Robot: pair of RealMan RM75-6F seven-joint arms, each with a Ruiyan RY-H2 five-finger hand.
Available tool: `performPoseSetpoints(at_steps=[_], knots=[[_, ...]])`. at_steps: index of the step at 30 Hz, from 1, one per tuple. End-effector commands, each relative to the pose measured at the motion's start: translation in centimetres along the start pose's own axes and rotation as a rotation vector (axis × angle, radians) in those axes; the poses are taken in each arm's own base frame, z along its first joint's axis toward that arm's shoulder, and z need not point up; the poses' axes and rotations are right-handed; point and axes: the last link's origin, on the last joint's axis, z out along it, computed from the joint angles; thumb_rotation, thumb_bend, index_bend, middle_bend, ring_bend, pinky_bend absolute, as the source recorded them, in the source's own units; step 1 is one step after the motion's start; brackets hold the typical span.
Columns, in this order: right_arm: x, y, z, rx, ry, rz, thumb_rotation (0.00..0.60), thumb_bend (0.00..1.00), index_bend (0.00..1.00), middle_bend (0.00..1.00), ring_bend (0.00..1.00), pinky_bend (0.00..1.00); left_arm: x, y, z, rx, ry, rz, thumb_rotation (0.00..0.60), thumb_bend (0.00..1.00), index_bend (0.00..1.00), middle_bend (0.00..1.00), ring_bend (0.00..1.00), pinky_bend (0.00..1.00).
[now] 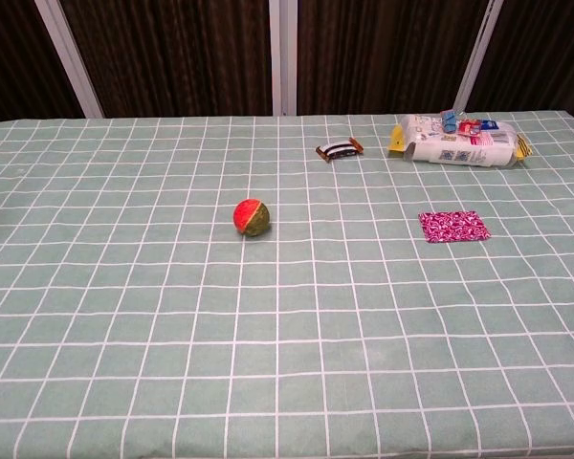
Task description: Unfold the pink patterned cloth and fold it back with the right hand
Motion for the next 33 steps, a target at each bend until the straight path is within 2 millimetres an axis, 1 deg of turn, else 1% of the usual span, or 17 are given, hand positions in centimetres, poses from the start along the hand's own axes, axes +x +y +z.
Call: performPoseSetpoints(at_steps=[1, 16, 22, 26, 28, 33], knots=[[0.1, -0.1, 0.0, 0.003, 0.002, 0.001, 0.600, 0.17, 0.27, 0.17, 0.05, 0.09, -0.1, 0.0, -0.1, 0.004, -0.002, -0.002, 0.600, 0.04, 0.25, 0.25, 0.19, 0.16], [0.1, 0.0, -0.3, 0.011, -0.002, 0.010, 0.600, 0.17, 0.27, 0.17, 0.05, 0.09, -0.1, -0.1, -0.5, 0.013, 0.008, -0.005, 0.600, 0.04, 0.25, 0.25, 0.19, 0.16], [-0.1, -0.4, 0.1, 0.030, -0.020, 0.018, 0.600, 0.17, 0.27, 0.17, 0.05, 0.09, -0.1, -0.1, -0.5, 0.015, 0.008, -0.006, 0.600, 0.04, 0.25, 0.25, 0.19, 0.16], [-0.4, -1.7, 1.7, 0.080, -0.044, 0.015, 0.600, 0.18, 0.27, 0.16, 0.04, 0.09, -0.1, 0.0, -0.5, 0.013, 0.007, -0.005, 0.600, 0.04, 0.25, 0.25, 0.19, 0.16], [-0.6, -2.7, 2.9, 0.113, -0.069, 0.010, 0.600, 0.21, 0.27, 0.15, 0.03, 0.08, -0.1, 0.0, -0.6, 0.011, 0.008, -0.005, 0.600, 0.04, 0.25, 0.25, 0.19, 0.16], [-1.7, -5.8, 6.1, 0.189, -0.180, -0.007, 0.600, 0.32, 0.27, 0.08, 0.00, 0.02, -0.1, 0.1, -0.7, 0.013, 0.008, -0.007, 0.600, 0.04, 0.25, 0.25, 0.19, 0.16]])
